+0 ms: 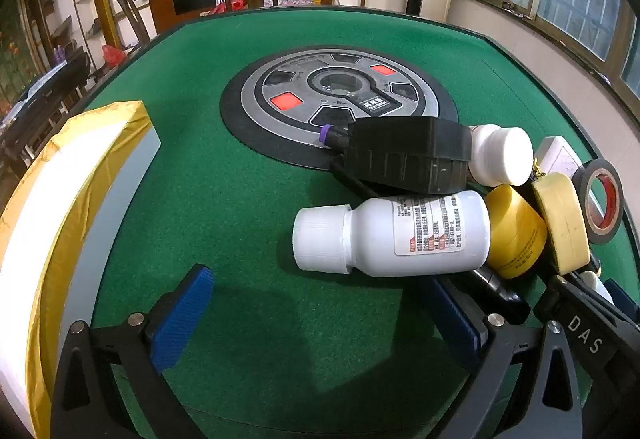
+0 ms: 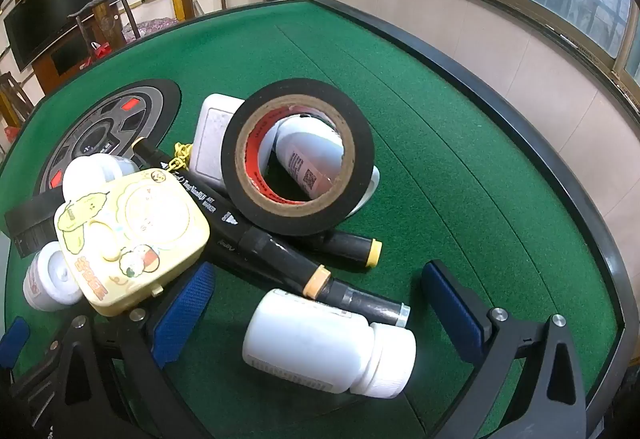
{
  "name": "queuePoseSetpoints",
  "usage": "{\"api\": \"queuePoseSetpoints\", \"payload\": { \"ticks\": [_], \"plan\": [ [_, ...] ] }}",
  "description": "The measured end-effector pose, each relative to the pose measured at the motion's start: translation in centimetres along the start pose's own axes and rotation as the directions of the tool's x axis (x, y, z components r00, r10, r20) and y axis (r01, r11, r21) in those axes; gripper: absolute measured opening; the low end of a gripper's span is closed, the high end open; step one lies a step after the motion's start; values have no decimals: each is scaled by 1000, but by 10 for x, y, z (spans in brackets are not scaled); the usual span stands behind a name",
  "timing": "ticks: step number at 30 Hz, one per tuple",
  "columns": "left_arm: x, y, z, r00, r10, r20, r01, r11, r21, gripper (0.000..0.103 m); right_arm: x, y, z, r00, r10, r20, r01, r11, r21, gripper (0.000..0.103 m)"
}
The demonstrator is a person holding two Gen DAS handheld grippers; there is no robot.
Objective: Organize rigid objects
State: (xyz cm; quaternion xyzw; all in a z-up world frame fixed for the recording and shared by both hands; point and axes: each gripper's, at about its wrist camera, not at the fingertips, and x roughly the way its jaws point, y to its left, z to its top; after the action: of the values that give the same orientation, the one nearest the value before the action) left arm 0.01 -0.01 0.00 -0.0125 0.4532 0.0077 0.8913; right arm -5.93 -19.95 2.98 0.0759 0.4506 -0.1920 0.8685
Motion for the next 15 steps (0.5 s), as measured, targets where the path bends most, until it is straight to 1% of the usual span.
{"api": "queuePoseSetpoints", "payload": {
  "ticks": [1,3,5,15],
  "plan": [
    [0,0,0,1000,1,2,-1,1000,0,103,-1,0,0,1000,6,31,-6,1000,6,103],
    [0,0,0,1000,-1,0,1,1000,-1,103,-1,-2,0,999,34,23,-34,999,25,103],
    [0,0,0,1000,-1,1,1,1000,-1,103,0,-1,0,1000,14,10,-14,1000,10,103],
    [-1,4,-1,1000,-7,0,7,1000,3,103,0,0,0,1000,7,5,-7,1000,5,103]
  ]
}}
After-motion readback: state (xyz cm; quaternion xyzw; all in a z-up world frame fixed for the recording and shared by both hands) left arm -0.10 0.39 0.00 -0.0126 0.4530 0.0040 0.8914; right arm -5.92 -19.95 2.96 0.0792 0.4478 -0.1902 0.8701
